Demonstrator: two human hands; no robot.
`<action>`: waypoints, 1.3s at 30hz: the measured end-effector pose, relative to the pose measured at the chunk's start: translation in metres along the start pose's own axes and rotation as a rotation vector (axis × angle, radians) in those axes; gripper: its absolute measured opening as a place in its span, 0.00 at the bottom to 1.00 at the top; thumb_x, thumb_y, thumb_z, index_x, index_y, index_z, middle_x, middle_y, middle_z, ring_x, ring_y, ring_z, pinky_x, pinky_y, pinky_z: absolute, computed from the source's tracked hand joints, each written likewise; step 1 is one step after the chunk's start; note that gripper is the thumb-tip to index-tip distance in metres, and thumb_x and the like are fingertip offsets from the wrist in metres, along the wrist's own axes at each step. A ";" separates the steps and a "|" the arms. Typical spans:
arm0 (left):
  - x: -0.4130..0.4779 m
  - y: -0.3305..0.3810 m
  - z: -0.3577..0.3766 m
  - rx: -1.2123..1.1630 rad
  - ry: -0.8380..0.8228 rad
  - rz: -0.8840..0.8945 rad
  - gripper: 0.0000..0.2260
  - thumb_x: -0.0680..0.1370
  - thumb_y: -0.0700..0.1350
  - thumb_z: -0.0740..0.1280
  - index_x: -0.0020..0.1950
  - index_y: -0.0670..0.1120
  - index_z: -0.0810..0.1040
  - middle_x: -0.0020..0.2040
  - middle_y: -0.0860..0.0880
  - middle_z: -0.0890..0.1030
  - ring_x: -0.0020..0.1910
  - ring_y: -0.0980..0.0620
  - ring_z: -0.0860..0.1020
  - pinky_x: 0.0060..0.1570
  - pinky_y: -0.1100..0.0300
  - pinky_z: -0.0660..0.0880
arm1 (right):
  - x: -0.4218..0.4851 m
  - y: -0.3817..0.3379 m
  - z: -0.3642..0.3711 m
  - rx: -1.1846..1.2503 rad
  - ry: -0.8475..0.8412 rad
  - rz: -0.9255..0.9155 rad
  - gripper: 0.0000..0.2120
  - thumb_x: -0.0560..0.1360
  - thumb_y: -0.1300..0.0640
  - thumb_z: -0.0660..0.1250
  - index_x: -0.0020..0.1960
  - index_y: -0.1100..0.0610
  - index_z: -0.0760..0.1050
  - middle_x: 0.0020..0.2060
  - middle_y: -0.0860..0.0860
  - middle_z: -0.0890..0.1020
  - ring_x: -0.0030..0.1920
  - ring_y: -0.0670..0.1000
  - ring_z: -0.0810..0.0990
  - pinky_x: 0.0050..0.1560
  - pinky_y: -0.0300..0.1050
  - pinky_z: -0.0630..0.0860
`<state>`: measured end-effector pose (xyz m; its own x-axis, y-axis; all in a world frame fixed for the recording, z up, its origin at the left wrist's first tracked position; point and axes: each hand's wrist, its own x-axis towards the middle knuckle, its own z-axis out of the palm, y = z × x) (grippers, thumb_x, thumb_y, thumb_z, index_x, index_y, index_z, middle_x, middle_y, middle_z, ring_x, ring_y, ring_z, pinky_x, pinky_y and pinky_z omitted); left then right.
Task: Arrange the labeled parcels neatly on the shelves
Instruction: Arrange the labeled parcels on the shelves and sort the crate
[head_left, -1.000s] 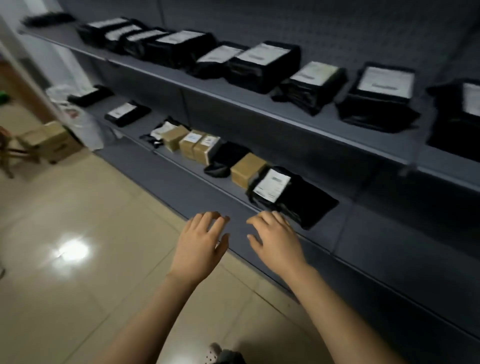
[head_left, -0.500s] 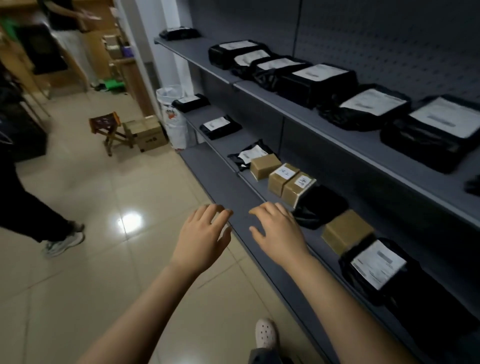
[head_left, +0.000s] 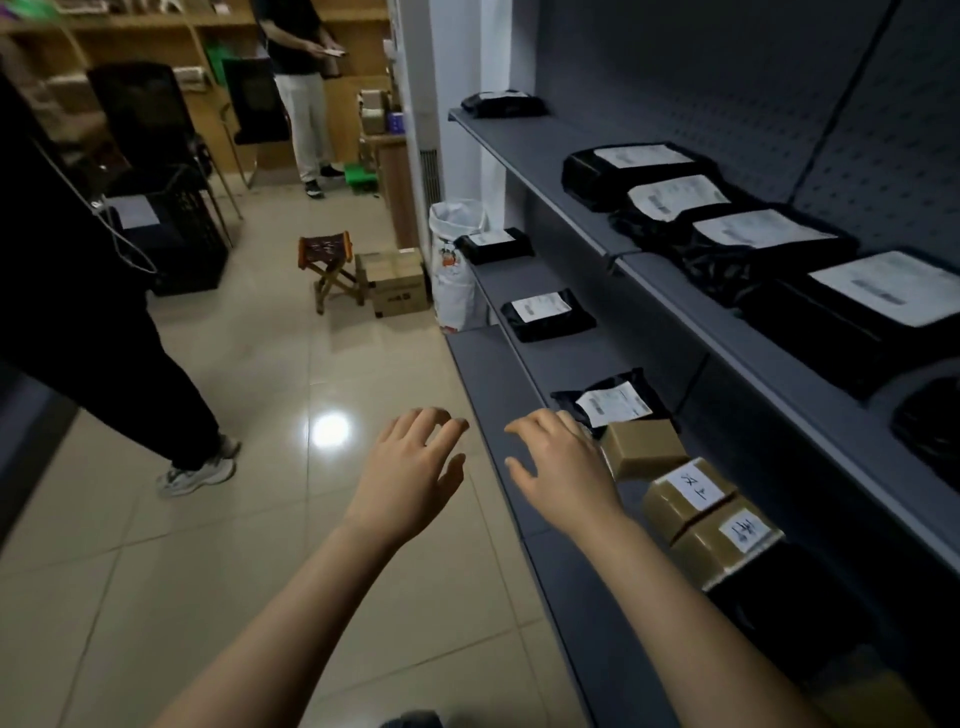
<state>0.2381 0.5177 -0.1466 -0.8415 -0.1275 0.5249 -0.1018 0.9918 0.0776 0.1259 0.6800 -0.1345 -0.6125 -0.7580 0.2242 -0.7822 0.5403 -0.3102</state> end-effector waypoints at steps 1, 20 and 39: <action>0.008 -0.012 0.006 -0.003 -0.004 -0.004 0.16 0.70 0.42 0.75 0.56 0.44 0.78 0.50 0.46 0.79 0.47 0.44 0.78 0.44 0.52 0.74 | 0.014 0.001 0.006 -0.001 -0.003 -0.001 0.16 0.79 0.53 0.64 0.67 0.51 0.72 0.61 0.47 0.74 0.62 0.50 0.69 0.61 0.42 0.66; 0.226 -0.233 0.122 -0.179 -0.120 0.417 0.15 0.73 0.44 0.71 0.58 0.45 0.78 0.52 0.46 0.77 0.48 0.44 0.76 0.47 0.53 0.73 | 0.246 0.010 0.100 0.007 0.160 0.433 0.15 0.76 0.55 0.69 0.62 0.55 0.76 0.56 0.51 0.78 0.58 0.54 0.74 0.57 0.48 0.71; 0.354 -0.161 0.285 -0.483 -0.399 0.849 0.15 0.74 0.48 0.61 0.58 0.47 0.74 0.50 0.46 0.78 0.46 0.43 0.76 0.42 0.52 0.75 | 0.255 0.117 0.120 -0.057 0.208 1.044 0.14 0.77 0.54 0.68 0.61 0.55 0.76 0.57 0.52 0.77 0.58 0.56 0.74 0.54 0.49 0.75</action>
<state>-0.1945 0.3163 -0.2147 -0.6599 0.7066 0.2553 0.7509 0.6322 0.1910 -0.1078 0.5061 -0.2249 -0.9860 0.1645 0.0271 0.1404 0.9067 -0.3977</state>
